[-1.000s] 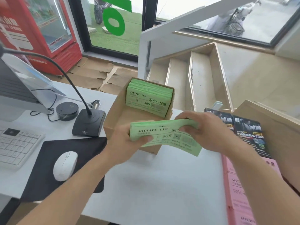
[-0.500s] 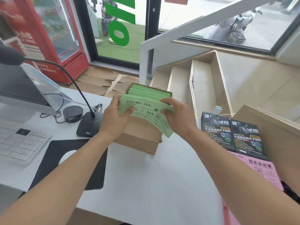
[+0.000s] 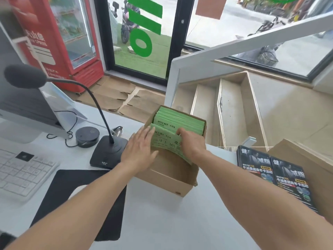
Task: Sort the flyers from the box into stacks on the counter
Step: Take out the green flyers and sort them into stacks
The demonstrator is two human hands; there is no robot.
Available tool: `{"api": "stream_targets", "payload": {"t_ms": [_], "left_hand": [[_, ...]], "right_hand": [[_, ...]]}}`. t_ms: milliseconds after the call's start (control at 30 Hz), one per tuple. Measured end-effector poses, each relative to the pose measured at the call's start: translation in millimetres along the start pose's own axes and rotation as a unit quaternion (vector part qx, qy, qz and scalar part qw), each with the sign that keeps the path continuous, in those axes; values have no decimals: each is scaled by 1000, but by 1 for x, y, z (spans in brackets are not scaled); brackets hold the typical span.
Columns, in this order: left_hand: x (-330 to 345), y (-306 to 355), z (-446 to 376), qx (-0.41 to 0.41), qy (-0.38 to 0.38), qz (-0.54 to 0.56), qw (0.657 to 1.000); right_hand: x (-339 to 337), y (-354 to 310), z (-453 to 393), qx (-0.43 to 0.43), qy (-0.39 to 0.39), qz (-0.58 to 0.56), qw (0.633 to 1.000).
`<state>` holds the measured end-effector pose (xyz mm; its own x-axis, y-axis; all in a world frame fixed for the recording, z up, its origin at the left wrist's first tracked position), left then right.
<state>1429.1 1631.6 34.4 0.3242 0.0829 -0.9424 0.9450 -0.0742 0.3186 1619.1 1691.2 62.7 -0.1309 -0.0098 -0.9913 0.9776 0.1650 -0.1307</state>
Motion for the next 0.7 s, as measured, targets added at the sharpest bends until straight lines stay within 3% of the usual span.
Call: {"api": "stream_targets", "payload": {"t_ms": [167,400,533,633,700], "left_hand": [[3,-3,-4,-13,-19,-23,999],[7,-4,-4,-3,-32,-38,999],[4,-4,-4,-6,-17,-17,1000],[-3,-4,-2,-23,18,63,998],[-21,-5,0,-64,67,231,968]], "right_hand": [[12,0,3,-79,22,48,995],[13,3,-8,-46,42,47,997],[18,0,-2,-23,-8,2,1000],[2,-13,11,-56,6,2,998],[-29,-19,26,-84,77,-3,993]]}}
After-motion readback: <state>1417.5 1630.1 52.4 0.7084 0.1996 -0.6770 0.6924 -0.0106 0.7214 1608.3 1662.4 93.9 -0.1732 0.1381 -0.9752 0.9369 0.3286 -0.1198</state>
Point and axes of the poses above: each hand's wrist, its own z-axis away from the middle knuckle, its own x-axis out of the palm, y = z × x, the point moved 4 cm from there along -z, towards the middle knuckle, and after that the axes turned 3 degrees about y, right-handed, at the moved point
